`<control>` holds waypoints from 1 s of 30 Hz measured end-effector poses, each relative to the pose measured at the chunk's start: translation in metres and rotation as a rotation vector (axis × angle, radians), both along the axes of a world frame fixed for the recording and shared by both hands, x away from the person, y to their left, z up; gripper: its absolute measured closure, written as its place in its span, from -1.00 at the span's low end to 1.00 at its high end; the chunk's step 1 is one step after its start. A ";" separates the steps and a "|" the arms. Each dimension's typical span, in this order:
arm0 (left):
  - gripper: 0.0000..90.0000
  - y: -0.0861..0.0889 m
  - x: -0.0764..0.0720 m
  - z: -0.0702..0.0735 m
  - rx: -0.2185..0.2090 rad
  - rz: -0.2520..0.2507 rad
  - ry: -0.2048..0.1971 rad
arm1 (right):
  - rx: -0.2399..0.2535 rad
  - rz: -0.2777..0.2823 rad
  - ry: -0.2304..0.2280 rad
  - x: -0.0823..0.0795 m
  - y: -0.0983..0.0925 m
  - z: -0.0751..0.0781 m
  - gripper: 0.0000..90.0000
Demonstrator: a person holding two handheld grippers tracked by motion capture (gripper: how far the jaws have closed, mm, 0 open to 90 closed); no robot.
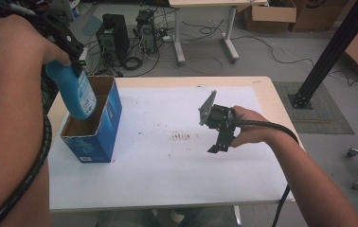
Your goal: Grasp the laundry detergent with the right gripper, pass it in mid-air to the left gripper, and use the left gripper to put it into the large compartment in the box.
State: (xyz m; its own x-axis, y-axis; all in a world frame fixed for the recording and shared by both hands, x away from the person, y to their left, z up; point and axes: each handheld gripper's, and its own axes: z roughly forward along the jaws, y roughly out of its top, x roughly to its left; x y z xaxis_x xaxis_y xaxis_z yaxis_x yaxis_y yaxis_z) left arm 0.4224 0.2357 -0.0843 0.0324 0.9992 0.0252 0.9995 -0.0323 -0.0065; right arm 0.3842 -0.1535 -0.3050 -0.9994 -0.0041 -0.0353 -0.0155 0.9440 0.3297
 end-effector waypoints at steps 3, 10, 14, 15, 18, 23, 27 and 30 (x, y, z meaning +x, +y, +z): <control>-0.15 0.008 0.001 -0.006 -0.006 0.020 -0.003 | -0.001 -0.007 0.000 0.000 -0.001 0.000 -1.00; -0.15 0.016 0.006 -0.030 -0.022 0.018 0.014 | -0.012 -0.015 0.009 0.000 -0.004 -0.002 -1.00; -0.15 0.017 0.010 -0.048 -0.013 0.024 0.024 | -0.014 -0.024 0.014 0.001 -0.005 -0.002 -1.00; -0.15 0.017 0.011 -0.051 -0.010 0.023 0.027 | -0.018 -0.024 0.013 0.001 -0.006 -0.002 -1.00; -0.15 0.018 0.012 -0.061 -0.004 0.024 0.024 | -0.024 -0.027 0.012 0.001 -0.006 -0.003 -1.00; -0.15 0.016 0.014 -0.082 0.003 0.013 0.029 | -0.022 -0.031 0.014 0.001 -0.007 -0.004 -1.00; -0.15 0.013 0.017 -0.102 0.016 0.003 0.041 | -0.022 -0.028 0.016 0.002 -0.004 -0.006 -1.00; -0.15 0.012 0.019 -0.115 0.009 -0.003 0.043 | -0.027 -0.026 0.016 0.001 -0.004 -0.007 -1.00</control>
